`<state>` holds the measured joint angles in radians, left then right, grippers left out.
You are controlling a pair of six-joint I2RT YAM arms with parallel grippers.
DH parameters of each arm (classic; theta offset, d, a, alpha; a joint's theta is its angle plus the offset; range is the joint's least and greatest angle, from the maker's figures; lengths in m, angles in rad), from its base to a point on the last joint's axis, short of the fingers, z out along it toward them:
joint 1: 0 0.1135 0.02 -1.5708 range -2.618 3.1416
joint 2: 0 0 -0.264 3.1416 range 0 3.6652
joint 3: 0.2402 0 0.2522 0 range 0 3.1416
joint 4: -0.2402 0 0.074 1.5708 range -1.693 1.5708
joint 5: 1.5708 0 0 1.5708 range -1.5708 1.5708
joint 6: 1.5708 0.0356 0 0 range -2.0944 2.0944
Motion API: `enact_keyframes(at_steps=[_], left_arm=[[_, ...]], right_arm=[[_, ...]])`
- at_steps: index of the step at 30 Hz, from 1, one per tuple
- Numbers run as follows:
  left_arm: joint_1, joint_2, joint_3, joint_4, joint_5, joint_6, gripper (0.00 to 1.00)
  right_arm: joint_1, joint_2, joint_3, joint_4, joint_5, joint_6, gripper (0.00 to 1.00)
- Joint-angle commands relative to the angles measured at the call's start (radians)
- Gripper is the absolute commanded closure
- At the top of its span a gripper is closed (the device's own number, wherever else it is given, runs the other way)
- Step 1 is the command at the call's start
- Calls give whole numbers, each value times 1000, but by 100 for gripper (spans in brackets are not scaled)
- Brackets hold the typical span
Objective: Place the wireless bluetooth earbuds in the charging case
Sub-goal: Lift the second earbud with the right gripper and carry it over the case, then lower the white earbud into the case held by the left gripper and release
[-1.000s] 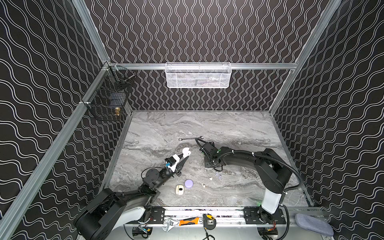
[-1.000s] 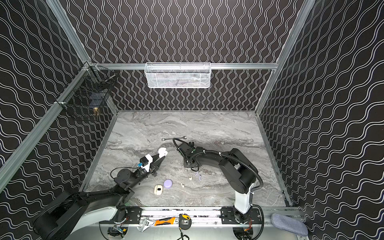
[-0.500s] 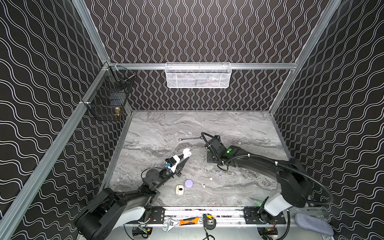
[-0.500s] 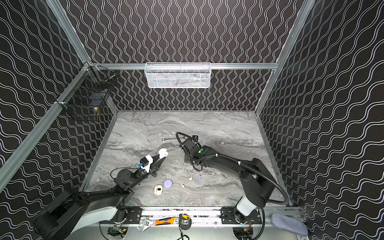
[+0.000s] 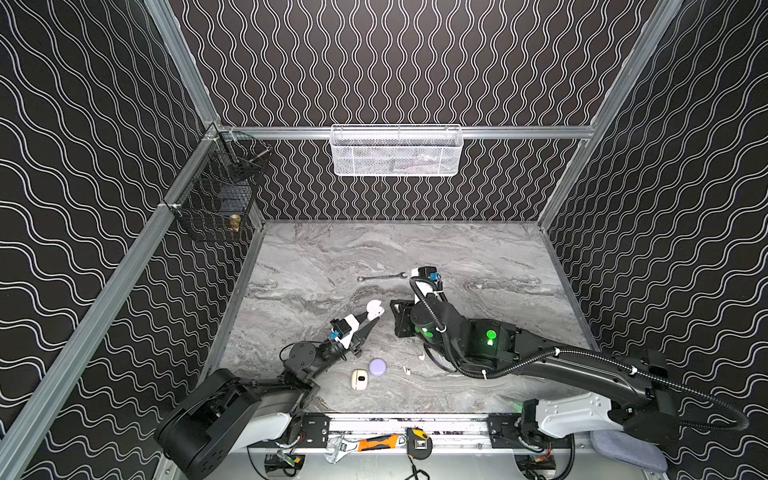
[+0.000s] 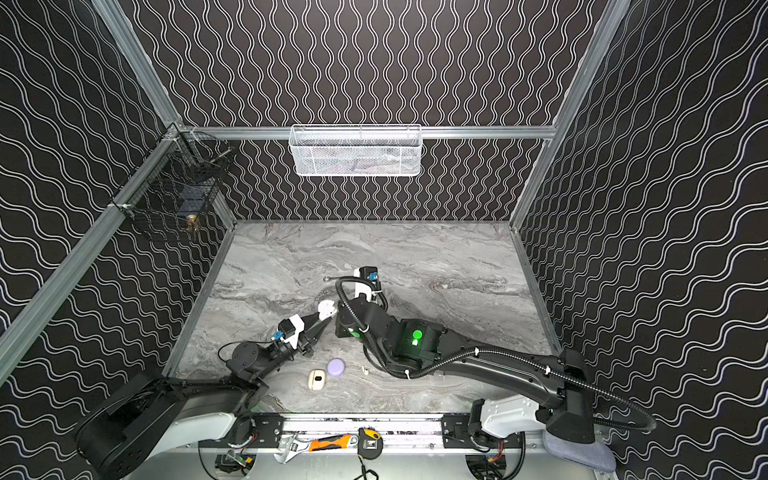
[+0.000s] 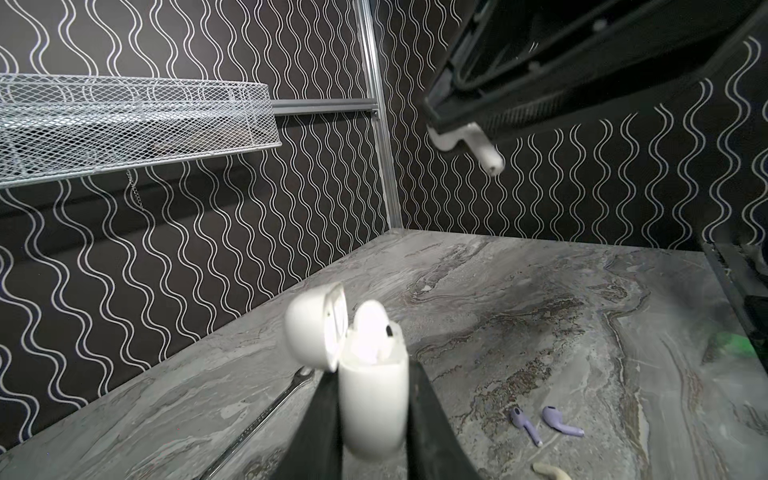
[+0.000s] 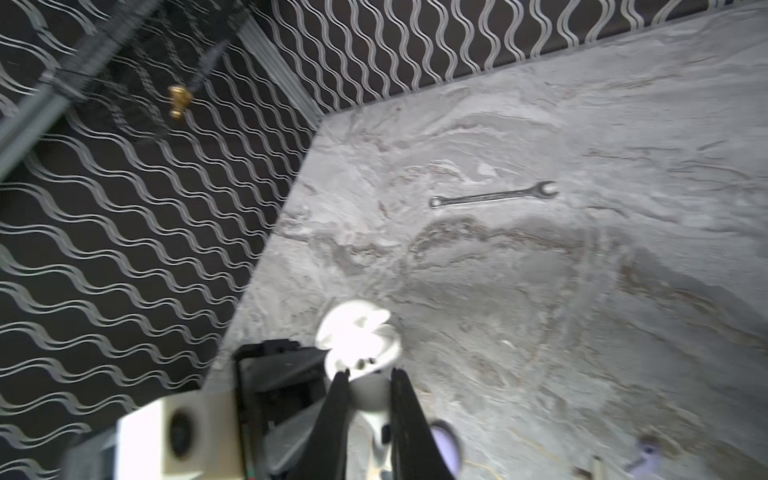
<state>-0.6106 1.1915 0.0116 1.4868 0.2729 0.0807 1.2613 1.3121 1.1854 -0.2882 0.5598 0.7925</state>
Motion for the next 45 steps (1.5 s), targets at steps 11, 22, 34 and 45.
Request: enact_keyframes(at_steps=[11,22,34,45], left_arm=[[1,-20,-4,59,29,-2,100],[1,-25,-2,59,46,-7,100],[0,-37,-2,49,57,-2,100],[0,-31,-1,52,58,-5,100]], right_arm=[[27,39,-96,278,41,8,86],[26,70,-136,357,52,-52,83],[25,86,-167,425,82,-120,83],[26,110,-166,440,72,-150,84]])
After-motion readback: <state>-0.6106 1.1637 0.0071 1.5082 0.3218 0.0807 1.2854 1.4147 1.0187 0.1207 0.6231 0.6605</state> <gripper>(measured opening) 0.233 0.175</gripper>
